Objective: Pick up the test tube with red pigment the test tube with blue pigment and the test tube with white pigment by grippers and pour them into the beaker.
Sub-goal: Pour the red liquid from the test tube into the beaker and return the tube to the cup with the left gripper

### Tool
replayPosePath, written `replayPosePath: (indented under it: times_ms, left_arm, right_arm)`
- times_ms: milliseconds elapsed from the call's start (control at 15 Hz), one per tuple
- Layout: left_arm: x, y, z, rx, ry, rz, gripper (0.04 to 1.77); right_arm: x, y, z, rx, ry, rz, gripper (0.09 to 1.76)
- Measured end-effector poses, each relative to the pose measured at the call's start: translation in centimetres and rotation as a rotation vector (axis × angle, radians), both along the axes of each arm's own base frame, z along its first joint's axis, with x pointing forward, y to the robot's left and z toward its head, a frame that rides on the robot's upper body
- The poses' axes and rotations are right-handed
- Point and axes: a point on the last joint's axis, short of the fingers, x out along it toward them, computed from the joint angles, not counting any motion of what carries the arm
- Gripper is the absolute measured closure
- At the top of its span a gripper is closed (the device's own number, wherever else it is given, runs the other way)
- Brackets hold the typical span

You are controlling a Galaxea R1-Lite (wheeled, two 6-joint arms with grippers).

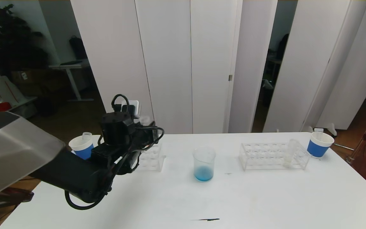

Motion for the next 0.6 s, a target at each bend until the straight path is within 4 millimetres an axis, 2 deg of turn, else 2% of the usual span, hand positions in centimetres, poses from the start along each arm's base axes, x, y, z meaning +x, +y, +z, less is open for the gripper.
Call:
replayPosePath:
  times_ms: [267, 600]
  left_arm:
    - [-0.4, 0.0, 2.3, 0.006, -0.066, -0.185, 1.2]
    - [-0.1, -0.7, 3.4, 0.049, -0.125, -0.457, 1.2]
  right_arm:
    - [0.0, 0.0, 0.0, 0.0, 0.0, 0.0, 0.1]
    - [0.0, 0.0, 0.0, 0.0, 0.0, 0.0, 0.1]
